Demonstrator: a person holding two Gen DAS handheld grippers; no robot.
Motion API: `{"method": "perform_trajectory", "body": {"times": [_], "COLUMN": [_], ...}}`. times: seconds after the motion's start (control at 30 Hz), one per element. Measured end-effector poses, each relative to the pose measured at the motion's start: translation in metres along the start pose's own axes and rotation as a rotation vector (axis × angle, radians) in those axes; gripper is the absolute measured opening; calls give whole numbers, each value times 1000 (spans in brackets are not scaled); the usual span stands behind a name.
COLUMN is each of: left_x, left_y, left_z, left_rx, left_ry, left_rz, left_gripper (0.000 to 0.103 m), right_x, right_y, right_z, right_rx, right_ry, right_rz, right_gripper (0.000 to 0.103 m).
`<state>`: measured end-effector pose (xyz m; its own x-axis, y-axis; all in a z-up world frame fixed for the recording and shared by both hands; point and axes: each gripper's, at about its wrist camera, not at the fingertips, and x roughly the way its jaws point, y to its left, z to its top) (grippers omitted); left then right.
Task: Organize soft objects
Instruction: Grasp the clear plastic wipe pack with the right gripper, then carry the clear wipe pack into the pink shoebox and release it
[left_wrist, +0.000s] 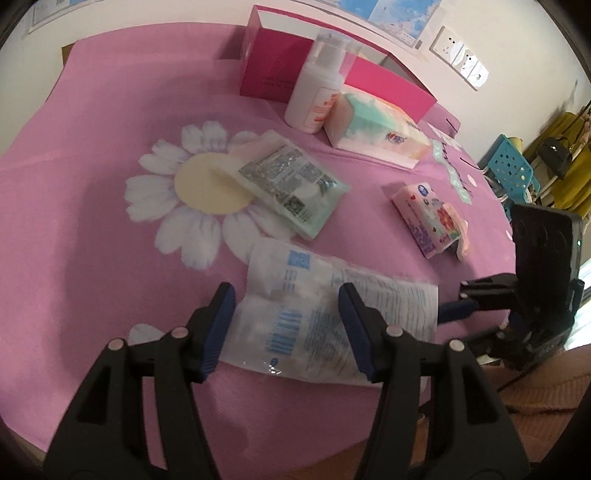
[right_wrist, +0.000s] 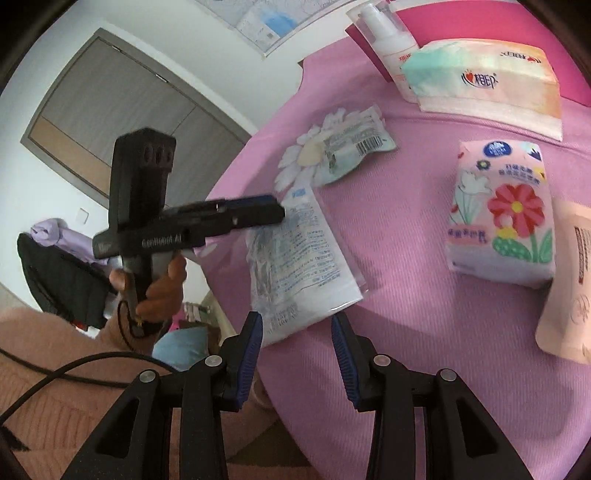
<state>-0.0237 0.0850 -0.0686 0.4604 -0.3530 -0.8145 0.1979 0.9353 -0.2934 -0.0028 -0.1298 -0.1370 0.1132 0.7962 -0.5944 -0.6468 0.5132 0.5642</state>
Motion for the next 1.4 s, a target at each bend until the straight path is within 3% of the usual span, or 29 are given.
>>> {"method": "perform_trajectory", "body": {"times": [0.2,0.33,0.57,1.0,1.13,1.4], "left_x": [1,2,2,1,6,31], "left_y": [-3,-6,-17,-24,-23,-37], "left_z": [-1,0,6,11,12,28], "left_rx": [1,3,13,22,15,36], "left_ry": [0,3,-13,-20,1,31], "left_rz": [-9,-17,-25,-58,-103,-148], "left_gripper": [63,63,63,63,63,63], "right_x": [7,3,-13,-46,-60,-63], "right_y": [2,2,3,-6,-17,-35], "right_z": [12,15,19,33,37,39], "right_rx": [-9,-22,-61,-85,-60,-17], "right_ry": [-46,-72,-121,-215,-249,-247], "right_rz": [-59,-95,-156,-235,-254,-259], "right_gripper": [38,26,16,12,12,12]}}
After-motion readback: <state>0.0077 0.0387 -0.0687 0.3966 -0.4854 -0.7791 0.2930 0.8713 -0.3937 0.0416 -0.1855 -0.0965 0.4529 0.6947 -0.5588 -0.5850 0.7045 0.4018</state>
